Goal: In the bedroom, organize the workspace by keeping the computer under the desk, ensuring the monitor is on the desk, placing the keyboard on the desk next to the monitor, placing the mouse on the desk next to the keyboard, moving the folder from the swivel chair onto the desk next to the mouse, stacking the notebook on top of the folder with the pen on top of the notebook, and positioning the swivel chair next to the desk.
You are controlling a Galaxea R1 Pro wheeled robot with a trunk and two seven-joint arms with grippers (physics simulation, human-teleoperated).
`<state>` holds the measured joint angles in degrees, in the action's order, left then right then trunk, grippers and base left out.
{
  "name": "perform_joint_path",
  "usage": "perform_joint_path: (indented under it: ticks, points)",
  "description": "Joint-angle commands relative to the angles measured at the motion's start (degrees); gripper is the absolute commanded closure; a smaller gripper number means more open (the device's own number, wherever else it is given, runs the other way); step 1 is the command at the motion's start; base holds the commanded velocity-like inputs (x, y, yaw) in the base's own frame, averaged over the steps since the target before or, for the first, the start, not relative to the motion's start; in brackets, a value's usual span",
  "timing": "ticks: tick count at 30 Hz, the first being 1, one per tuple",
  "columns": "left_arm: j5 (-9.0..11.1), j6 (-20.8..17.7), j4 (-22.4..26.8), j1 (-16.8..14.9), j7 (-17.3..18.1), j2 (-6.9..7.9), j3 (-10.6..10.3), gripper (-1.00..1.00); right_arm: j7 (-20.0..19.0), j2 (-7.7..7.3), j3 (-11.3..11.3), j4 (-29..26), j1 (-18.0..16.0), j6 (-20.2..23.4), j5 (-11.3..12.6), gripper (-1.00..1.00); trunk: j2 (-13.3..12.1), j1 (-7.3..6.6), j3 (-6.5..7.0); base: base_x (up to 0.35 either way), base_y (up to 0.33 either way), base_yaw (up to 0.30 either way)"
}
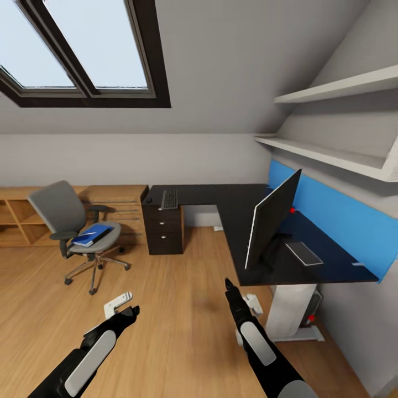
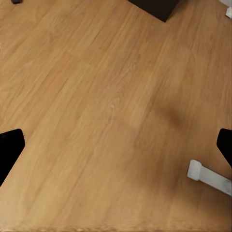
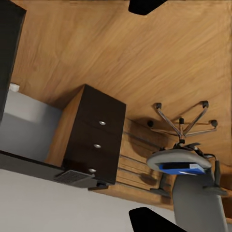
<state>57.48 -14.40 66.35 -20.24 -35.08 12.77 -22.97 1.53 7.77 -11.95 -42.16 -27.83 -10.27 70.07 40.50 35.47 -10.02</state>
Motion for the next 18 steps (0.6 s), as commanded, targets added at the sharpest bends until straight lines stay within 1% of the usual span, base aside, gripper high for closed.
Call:
perform_joint_path:
  ticks: [1,4,12,18]
  points:
    - [0.2,-0.1,0.1,-0.1,-0.4,0.04,-0.2,-1.00,0.4,-0.04,-0.3,0.2,-0.1,-0.5,0.6,-1.00,-0.3,-0.24,0.09,-0.326,-0.107,0.000]
    - [0.2,-0.1,0.1,-0.1,-0.4,0.01,-0.3,-1.00,0.7,-0.06,-0.2,0.7,-0.1,-0.6,0.5,-1.00,-1.5,-0.90,0.63,-0.326,-0.107,0.000]
    - [0.0,0.0,0.1,-0.1,-0.5,0.00,-0.4,-1.00,1.1,-0.77,-0.3,1.3,-0.1,-0.6,0.3,-1.00,-4.7,-2.66,2.06,-0.326,-0.107,0.000]
    - [-0.1,0.1,0.1,-0.1,-0.6,-0.06,-0.7,-1.00,1.2,-0.96,-0.5,3.1,-0.2,-0.6,0.2,-1.00,-7.2,-3.98,3.14,-0.307,-0.101,0.000]
